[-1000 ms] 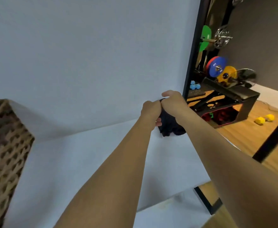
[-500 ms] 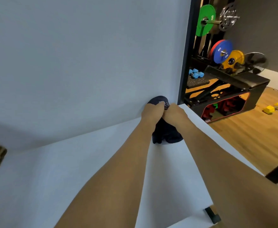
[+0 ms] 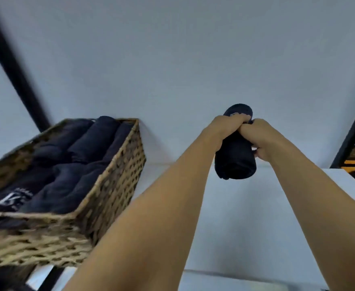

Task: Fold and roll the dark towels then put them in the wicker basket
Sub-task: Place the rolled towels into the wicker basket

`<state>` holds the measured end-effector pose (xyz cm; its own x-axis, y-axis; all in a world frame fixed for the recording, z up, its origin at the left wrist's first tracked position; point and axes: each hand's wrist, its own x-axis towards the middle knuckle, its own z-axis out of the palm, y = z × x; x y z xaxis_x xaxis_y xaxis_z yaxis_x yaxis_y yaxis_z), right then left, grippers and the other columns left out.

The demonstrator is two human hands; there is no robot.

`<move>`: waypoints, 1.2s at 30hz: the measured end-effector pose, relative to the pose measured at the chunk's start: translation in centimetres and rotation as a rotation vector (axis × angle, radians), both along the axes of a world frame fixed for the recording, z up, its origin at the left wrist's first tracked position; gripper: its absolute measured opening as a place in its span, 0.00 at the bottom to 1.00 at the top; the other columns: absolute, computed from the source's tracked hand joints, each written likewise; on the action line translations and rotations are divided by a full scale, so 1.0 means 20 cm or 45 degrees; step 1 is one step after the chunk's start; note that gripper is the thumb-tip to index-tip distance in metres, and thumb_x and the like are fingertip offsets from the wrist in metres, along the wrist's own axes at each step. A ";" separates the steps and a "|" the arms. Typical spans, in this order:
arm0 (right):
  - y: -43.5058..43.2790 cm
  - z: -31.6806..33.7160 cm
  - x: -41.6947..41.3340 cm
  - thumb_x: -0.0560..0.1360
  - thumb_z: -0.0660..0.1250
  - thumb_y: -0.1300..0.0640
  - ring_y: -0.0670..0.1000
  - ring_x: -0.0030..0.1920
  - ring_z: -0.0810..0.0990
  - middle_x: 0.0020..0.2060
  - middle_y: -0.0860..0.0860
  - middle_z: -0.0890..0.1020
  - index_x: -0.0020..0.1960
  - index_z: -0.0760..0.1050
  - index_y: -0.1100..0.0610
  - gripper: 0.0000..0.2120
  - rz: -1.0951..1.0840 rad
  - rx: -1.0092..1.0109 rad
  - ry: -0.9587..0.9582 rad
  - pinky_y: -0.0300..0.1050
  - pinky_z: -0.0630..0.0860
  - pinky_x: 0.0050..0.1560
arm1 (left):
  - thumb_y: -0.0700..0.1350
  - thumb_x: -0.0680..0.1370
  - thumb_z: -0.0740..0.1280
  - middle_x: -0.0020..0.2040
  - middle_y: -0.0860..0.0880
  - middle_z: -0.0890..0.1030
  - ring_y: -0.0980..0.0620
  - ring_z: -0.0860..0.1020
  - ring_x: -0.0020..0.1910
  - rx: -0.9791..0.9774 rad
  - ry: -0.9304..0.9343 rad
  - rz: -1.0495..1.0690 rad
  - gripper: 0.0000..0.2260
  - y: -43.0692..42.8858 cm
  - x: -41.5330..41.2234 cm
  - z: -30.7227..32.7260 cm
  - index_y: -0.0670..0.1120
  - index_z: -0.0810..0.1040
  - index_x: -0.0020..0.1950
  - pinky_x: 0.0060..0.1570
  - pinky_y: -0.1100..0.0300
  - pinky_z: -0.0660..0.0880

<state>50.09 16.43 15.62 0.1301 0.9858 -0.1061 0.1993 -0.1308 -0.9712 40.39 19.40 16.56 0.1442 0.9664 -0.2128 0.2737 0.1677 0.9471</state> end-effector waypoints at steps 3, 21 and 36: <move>-0.09 0.15 -0.37 0.76 0.64 0.58 0.50 0.45 0.80 0.47 0.52 0.82 0.56 0.75 0.56 0.09 0.161 0.099 -0.004 0.44 0.76 0.35 | 0.57 0.71 0.72 0.53 0.43 0.83 0.43 0.83 0.50 0.057 0.049 0.053 0.23 -0.14 -0.41 0.18 0.45 0.77 0.60 0.54 0.46 0.79; -0.42 0.09 -1.55 0.82 0.57 0.48 0.58 0.50 0.81 0.61 0.56 0.76 0.78 0.52 0.58 0.30 0.596 0.086 -0.536 0.55 0.83 0.46 | 0.58 0.78 0.62 0.56 0.43 0.81 0.45 0.79 0.53 -0.057 0.011 0.372 0.20 -0.68 -1.61 0.04 0.46 0.78 0.62 0.49 0.55 0.76; -0.36 0.14 -1.56 0.80 0.61 0.55 0.62 0.49 0.82 0.55 0.59 0.78 0.61 0.70 0.60 0.13 0.537 0.157 -0.512 0.54 0.84 0.40 | 0.47 0.80 0.62 0.44 0.43 0.83 0.46 0.81 0.42 0.020 -0.129 0.323 0.09 -0.73 -1.65 0.04 0.45 0.79 0.49 0.42 0.57 0.78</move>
<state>18.89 9.17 18.45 -0.2691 0.9631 -0.0113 0.5649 0.1483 -0.8117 7.31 4.79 17.36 -0.0833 0.9774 -0.1942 0.1285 0.2038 0.9705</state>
